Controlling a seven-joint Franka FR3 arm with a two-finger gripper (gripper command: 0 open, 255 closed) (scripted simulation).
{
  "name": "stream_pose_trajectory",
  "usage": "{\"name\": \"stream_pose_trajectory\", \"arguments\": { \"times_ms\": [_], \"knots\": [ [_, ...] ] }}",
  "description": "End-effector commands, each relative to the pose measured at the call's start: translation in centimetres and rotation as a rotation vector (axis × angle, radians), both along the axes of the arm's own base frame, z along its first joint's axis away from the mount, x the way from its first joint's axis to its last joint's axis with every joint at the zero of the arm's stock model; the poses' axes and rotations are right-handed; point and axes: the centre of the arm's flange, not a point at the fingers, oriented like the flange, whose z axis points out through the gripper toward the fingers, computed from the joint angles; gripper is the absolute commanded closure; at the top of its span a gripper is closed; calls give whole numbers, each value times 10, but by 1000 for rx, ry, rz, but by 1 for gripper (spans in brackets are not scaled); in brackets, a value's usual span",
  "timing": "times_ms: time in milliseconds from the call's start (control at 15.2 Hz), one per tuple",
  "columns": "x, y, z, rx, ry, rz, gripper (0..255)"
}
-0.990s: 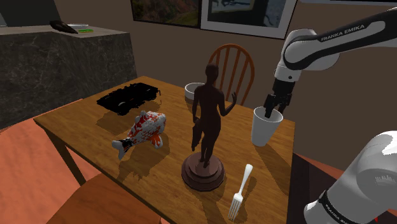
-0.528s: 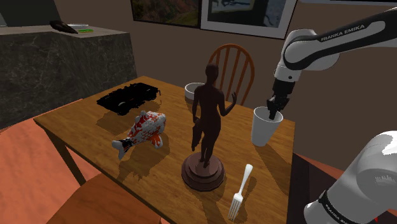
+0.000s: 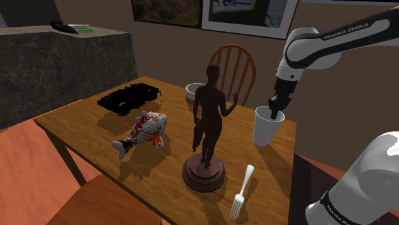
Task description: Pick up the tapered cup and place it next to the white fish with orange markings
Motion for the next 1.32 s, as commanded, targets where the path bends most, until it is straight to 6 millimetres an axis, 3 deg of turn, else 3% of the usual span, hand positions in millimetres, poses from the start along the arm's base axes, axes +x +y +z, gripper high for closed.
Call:
{"name": "stream_pose_trajectory", "arguments": {
  "times_ms": [0, 1254],
  "knots": [
    [0, 0, 10, 0, 0, 0, 255],
    [0, 0, 110, 0, 0, 0, 255]
  ]
}}
